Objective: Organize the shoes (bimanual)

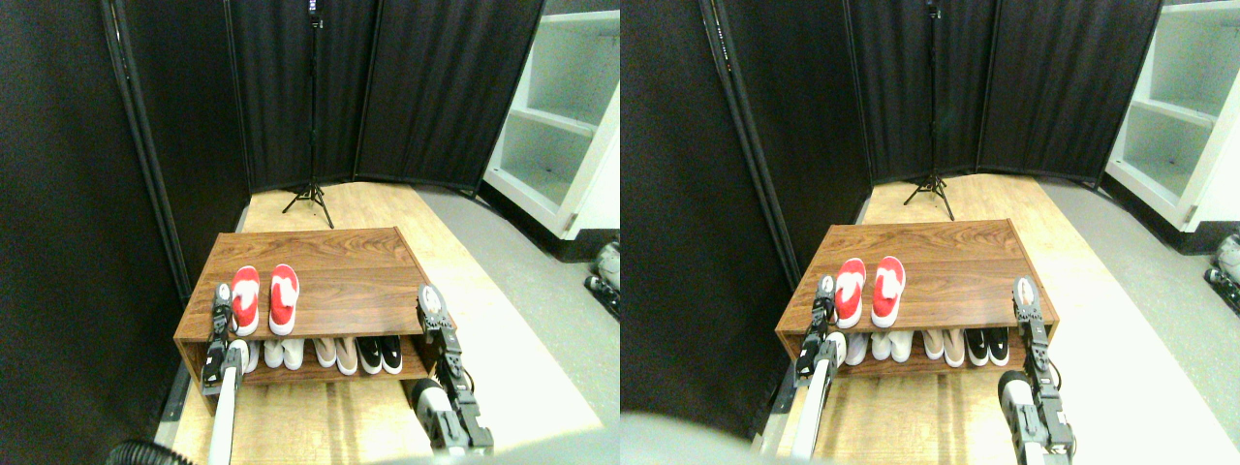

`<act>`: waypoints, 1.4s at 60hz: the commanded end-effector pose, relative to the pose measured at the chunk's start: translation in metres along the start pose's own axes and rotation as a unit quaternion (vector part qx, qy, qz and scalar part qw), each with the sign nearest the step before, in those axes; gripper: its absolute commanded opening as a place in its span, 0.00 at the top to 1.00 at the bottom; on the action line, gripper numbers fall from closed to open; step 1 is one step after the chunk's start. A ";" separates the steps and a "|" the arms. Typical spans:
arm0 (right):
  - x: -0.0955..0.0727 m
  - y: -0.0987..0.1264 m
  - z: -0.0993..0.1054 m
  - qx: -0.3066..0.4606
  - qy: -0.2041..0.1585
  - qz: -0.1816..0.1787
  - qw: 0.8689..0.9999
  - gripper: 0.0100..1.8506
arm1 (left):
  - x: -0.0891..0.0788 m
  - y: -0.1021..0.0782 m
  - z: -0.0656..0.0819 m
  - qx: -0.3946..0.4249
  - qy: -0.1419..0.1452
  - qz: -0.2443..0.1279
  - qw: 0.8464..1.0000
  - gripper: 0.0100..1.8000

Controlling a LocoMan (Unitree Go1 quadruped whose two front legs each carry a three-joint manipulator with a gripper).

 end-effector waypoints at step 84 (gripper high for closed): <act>0.000 0.012 -0.013 -0.003 0.000 0.036 0.999 1.00 | -0.011 -0.014 -0.016 -0.024 0.012 -0.007 1.000 1.00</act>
